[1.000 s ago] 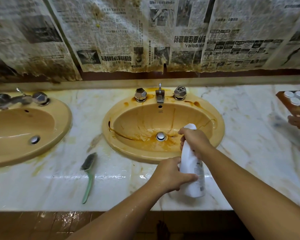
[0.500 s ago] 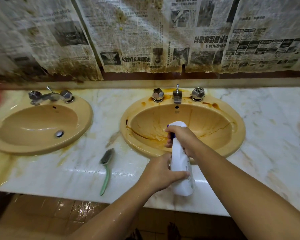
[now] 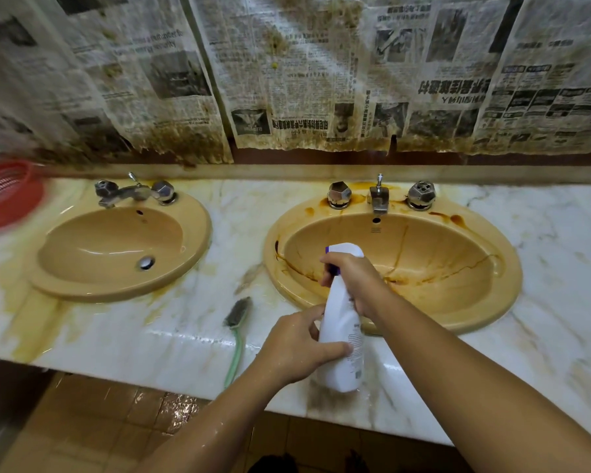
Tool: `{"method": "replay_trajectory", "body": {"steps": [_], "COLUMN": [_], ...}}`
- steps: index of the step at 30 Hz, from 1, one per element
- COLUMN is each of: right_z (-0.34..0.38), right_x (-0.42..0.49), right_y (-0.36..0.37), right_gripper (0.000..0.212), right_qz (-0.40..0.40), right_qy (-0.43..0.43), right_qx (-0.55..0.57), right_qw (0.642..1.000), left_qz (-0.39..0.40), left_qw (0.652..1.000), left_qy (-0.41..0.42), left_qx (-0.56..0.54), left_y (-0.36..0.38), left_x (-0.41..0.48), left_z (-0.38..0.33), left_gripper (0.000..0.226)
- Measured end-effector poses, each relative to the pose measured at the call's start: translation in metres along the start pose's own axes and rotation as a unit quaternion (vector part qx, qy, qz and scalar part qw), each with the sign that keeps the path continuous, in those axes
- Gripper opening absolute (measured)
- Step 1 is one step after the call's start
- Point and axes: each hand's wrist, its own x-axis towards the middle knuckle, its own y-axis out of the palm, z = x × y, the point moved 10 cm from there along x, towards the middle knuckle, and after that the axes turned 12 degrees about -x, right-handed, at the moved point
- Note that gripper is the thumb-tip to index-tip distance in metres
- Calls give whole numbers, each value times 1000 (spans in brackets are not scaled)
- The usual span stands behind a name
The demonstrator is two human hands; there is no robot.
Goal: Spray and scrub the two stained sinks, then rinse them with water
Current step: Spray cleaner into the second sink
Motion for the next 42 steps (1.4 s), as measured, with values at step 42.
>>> {"method": "replay_trajectory", "body": {"steps": [42], "right_z": [87], "right_x": [25], "right_y": [-24], "right_gripper": [16], "right_qz": [-338], "right_qy": [-30], "right_qx": [87], "right_qw": [937], "left_qz": [91], "left_qw": [981], "left_qy": [167], "left_qx": [40], "left_y": [-93], "left_x": [126], "left_z": [-21], "left_gripper": [55]}}
